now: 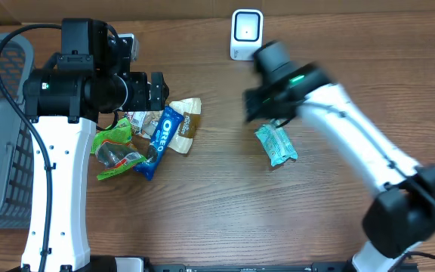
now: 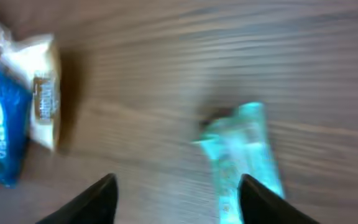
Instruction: Scan the item barcode
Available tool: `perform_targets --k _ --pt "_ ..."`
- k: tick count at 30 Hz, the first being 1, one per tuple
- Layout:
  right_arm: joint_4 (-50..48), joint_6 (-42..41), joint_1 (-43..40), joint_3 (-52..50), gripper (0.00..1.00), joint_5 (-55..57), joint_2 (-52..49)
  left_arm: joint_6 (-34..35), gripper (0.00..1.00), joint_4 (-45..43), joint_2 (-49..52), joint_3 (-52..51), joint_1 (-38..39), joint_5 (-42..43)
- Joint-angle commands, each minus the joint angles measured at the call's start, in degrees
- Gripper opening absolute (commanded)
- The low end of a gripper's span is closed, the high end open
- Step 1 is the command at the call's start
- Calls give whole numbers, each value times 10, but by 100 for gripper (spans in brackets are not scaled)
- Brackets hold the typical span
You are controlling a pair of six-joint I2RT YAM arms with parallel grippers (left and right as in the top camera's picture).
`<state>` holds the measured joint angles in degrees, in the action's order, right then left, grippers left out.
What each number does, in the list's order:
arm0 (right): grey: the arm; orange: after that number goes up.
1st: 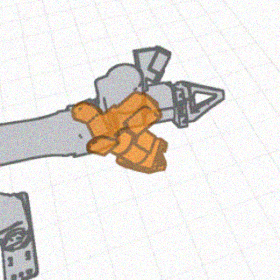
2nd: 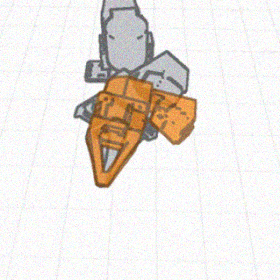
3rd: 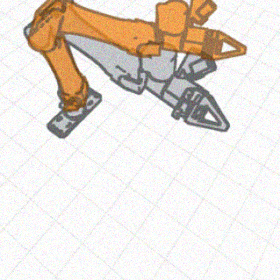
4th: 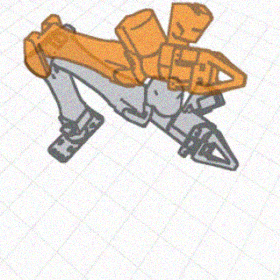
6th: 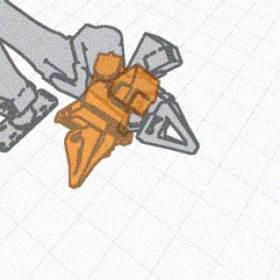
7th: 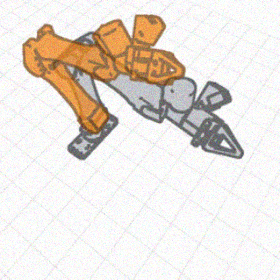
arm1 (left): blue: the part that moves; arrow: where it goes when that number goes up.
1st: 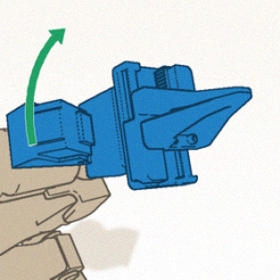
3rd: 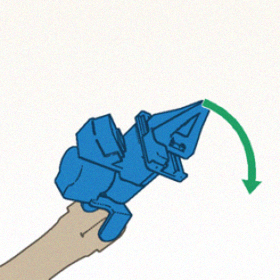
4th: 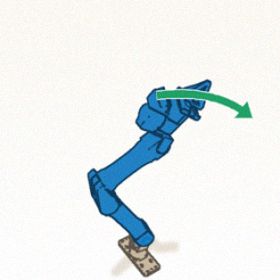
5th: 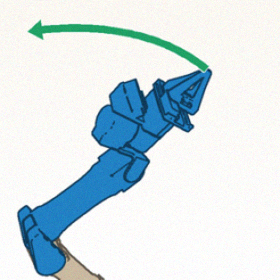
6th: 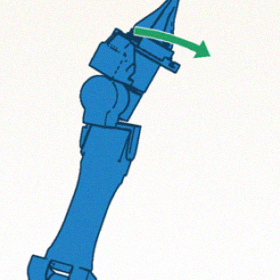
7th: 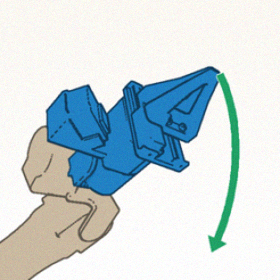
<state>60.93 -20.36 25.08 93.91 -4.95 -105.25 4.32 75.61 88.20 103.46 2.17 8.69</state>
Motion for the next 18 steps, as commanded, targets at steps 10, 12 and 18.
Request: perform_targets --k 10,12,18 --pt "-104 -17 -48 -165 4 -56 -10 6 100 0 2 -2 0 -3" --pt "-132 -17 -48 -207 4 -57 -10 6 100 0 2 -2 0 -3" --pt "-168 -2 -41 -269 4 -59 -10 6 100 0 2 -2 0 -3"
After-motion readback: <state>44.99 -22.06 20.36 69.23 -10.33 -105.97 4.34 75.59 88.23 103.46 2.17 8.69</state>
